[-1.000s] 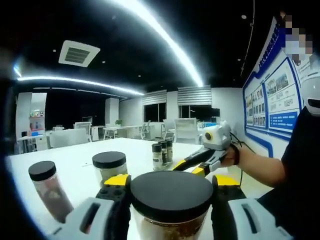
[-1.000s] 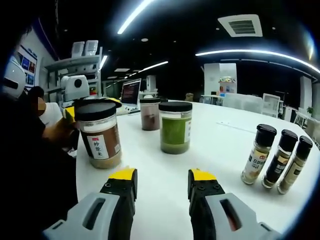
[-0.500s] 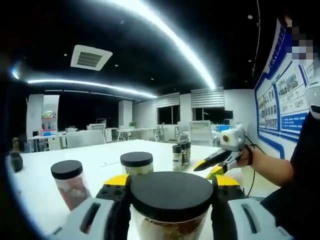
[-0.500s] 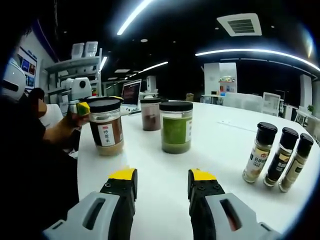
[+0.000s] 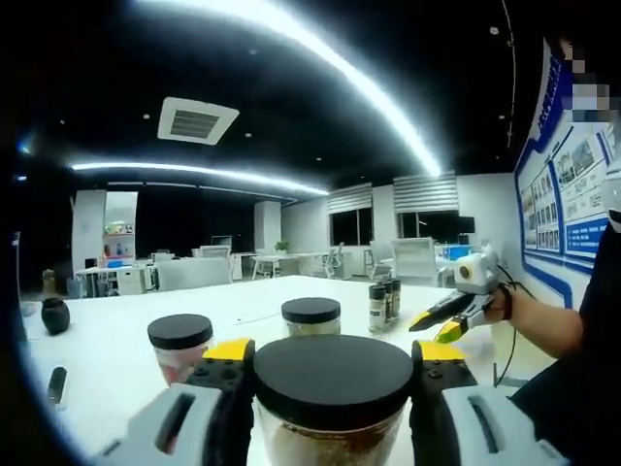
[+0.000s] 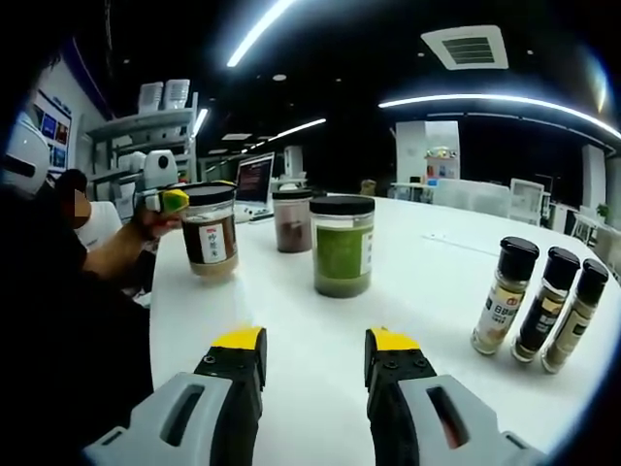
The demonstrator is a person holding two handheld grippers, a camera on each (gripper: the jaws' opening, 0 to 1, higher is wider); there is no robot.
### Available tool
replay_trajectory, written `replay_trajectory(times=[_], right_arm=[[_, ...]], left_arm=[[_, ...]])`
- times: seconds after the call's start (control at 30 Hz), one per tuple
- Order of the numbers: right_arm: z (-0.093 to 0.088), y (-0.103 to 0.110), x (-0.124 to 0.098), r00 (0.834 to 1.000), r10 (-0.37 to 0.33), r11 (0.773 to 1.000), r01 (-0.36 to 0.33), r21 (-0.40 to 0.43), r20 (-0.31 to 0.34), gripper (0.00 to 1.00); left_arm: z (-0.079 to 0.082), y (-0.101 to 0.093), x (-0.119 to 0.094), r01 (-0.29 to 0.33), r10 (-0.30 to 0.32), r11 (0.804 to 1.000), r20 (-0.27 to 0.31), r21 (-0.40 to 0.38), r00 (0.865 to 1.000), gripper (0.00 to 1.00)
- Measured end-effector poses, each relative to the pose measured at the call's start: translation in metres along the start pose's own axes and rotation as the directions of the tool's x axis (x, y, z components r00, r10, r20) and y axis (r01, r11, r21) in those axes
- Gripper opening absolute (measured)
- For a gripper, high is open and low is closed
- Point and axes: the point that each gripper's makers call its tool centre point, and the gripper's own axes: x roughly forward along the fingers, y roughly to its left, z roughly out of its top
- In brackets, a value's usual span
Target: Pick up the mixed condiments and ingredients on the table and sort them into separate groups
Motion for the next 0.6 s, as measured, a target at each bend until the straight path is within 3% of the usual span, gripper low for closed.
replay_trajectory(times=[0.37,0.6], right_arm=[[-0.002,-0.001,0.001,1.000,-0.001,1.000,0.001,0.000,-0.008,0.41],[-0.001,0.000,0.002,1.000,0.001,1.000,-0.001,0.001,-0.006,0.41]], left_arm=[[-0.002,0.051,-0.017,-0.142,0.142,0.990,0.004,-0.011,0.990,0.63],[-0.005,0.083,-0.026,-0.247,0.247,0.969,0.008,-0.006,0.969,0.63]])
